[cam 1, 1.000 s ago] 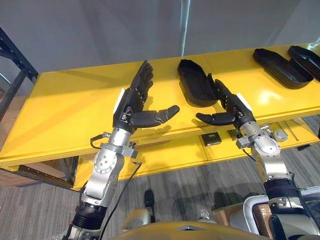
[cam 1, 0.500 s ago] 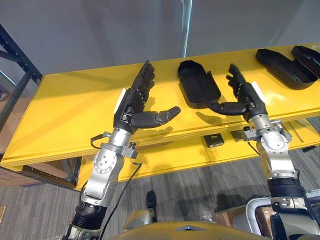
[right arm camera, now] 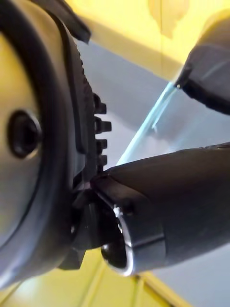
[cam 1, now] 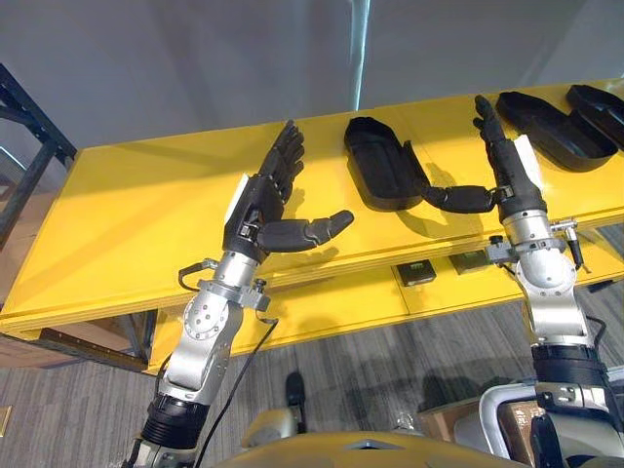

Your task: Walk over and take three plastic housings, then place them on the shelf

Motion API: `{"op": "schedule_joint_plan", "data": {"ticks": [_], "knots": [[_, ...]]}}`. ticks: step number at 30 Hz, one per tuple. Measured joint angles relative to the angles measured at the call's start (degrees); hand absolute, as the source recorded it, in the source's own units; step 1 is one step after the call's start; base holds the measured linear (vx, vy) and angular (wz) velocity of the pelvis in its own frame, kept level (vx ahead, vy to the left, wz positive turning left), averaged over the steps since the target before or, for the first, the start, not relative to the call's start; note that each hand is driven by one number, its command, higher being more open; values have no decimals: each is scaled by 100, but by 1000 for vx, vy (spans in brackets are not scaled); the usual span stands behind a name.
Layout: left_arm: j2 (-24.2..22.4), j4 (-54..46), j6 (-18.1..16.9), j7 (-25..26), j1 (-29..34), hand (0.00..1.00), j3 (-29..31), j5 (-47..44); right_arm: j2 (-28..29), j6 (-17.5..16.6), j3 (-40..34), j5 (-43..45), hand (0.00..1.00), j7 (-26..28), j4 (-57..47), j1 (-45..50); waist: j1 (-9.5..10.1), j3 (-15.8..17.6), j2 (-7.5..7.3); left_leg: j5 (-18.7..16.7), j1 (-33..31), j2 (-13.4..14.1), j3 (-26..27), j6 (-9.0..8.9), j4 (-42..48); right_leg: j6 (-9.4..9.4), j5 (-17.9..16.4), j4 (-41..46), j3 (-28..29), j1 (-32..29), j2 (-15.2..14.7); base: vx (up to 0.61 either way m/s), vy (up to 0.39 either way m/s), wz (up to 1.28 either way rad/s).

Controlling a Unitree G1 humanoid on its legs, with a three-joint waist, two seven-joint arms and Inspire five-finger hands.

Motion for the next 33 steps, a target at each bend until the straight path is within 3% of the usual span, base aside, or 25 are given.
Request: {"op": "schedule_joint_plan", "data": {"ticks": [9,13,24,33], "knots": [[-21,-24,12,13,335,100,-99,4,-99,19,47,-5,100,-8,-40,381,23,4,-38,-24,-2,-125,-72,25,0,79,-204,423,-92,-95,-212,12,-2,6],[-21,-274,12,-22,799,100,-64,3,-99,18,171,-270,100,-34,-84,663,63,9,-58,-56,-1,-142,-93,70,0,94,-270,514,-160,-97,-249,-16,-23,6],[-20,-291,10,-133,991,100,12,-2,-98,35,545,-677,100,-478,-52,922,222,70,-153,-32,-53,-204,-169,85,1,107,-409,741,-332,-97,-346,-12,-13,11],[-18,-482,-8,-76,1282,100,15,-15,-96,206,642,-1235,100,-1530,252,981,324,125,-242,-4,-67,-216,-212,75,1,74,-444,744,-369,-86,-346,-2,-7,2]]}}
